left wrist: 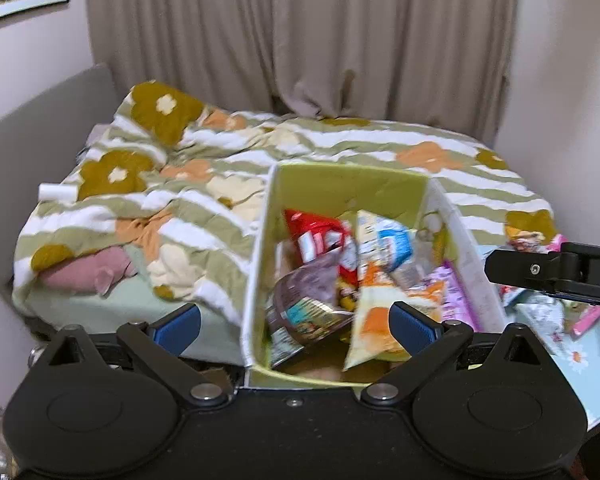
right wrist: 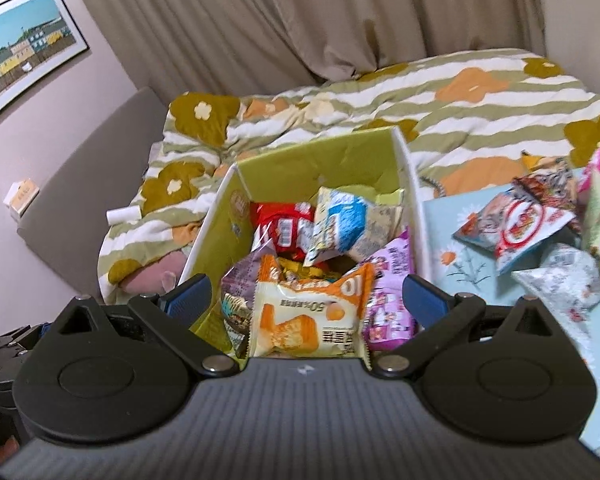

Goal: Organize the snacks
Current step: 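Carry both bags over the yellow box and open both tools to drop them, then grasp the white printed bag with the left tool while the right tool grasps the yellow-green chip bag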

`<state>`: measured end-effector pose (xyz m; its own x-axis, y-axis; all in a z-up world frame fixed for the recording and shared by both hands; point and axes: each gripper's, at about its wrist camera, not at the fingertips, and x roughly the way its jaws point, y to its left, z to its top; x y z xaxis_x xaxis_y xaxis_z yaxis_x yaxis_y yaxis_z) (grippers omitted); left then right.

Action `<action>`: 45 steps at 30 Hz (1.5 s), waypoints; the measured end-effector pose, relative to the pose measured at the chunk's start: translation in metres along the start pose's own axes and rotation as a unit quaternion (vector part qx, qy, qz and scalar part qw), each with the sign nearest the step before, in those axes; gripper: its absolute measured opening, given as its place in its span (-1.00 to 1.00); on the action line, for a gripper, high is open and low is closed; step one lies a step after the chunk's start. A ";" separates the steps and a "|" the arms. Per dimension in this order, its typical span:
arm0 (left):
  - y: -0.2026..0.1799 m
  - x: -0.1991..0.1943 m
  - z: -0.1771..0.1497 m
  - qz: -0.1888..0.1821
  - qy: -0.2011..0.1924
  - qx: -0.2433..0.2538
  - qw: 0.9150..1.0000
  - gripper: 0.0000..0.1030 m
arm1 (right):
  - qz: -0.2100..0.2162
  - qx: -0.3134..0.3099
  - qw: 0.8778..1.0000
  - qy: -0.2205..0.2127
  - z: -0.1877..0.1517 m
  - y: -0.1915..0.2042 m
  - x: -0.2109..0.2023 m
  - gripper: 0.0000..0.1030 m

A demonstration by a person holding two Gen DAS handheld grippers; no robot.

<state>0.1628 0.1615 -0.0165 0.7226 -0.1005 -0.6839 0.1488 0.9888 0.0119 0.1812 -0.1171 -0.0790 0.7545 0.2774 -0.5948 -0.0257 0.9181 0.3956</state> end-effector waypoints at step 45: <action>-0.290 0.141 -0.023 -0.103 0.094 -0.062 0.988 0.97 | -0.086 -0.022 0.994 0.065 0.068 -0.302 0.005 1.00</action>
<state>0.2062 -0.1367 -0.1336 0.5462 -0.2899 -0.7859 0.1872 0.9567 -0.2228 0.2372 -0.4126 -0.1535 0.6594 0.1469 -0.7373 0.0652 0.9658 0.2508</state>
